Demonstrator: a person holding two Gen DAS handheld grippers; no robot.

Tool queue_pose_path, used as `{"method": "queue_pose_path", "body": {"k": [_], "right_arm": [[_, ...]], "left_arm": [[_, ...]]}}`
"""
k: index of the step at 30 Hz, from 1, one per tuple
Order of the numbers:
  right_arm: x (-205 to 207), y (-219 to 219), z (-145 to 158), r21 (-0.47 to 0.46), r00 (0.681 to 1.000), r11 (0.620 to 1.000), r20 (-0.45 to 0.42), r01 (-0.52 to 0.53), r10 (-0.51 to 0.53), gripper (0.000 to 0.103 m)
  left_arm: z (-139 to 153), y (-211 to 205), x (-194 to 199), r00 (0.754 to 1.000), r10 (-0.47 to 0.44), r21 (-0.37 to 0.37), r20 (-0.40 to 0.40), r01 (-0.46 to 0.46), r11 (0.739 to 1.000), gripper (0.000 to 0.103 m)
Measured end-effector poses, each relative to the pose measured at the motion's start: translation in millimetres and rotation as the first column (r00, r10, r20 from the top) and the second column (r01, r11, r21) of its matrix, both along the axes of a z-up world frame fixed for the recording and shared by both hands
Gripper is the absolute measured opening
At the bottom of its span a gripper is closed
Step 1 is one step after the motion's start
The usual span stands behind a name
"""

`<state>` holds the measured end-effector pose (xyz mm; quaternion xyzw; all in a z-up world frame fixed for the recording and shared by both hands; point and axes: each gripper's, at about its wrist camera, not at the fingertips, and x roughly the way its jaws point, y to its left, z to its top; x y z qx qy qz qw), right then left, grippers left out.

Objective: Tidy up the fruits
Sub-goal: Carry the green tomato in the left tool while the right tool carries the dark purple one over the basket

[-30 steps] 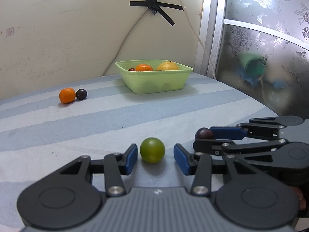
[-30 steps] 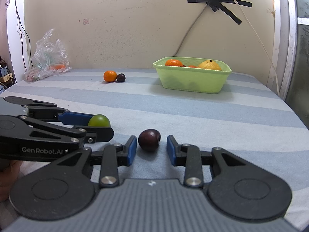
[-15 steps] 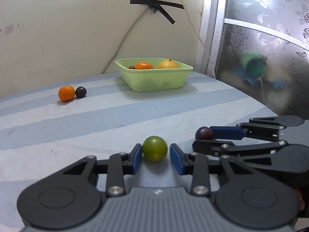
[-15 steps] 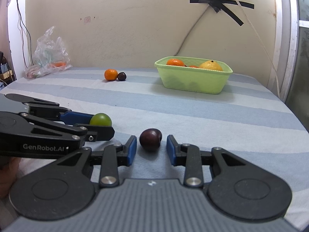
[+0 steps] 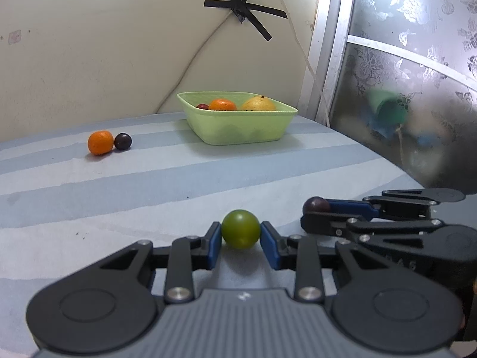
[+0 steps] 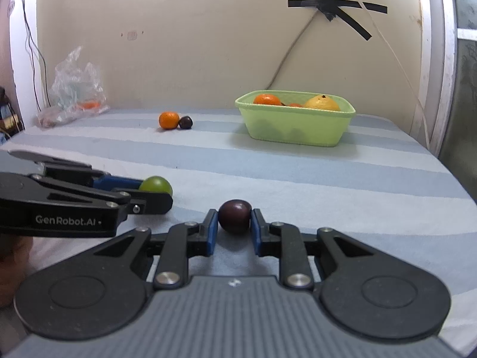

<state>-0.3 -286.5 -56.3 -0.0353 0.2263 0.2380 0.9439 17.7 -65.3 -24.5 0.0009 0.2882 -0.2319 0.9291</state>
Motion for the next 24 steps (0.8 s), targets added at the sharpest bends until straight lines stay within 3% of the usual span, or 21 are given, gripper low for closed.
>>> {"method": "queue_pose_path", "body": {"k": [6,10,13,18,24], "right_arm": [[31,-10,28,0.055,0.999,0.998,0.041,-0.006,0.003,0.026],[78,-12,52,0.068,0.994,0.997,0.101,0.02,-0.027,0.026],[120,-13,57,0.083,0.996,0.995,0.075,0.05,-0.056,0.026],[161,-12,51,0.068,0.996,0.995,0.042,0.075,-0.078,0.028],[175,-10,45,0.05,0.995,0.995,0.047,0.09,-0.092,0.03]], "left_arm": [[42,-3,44,0.999,-0.002,-0.054,0.034,0.004,0.999,0.029],[69,-23,94,0.995,-0.019,-0.012,0.095,0.02,1.0,0.029],[76,-36,141,0.998,-0.019,-0.002,0.062,0.02,1.0,0.029],[63,-50,202,0.998,-0.043,-0.016,-0.04,0.043,0.999,0.03],[53,-51,225,0.993,-0.053,-0.063,-0.107,0.046,0.997,0.034]]}}
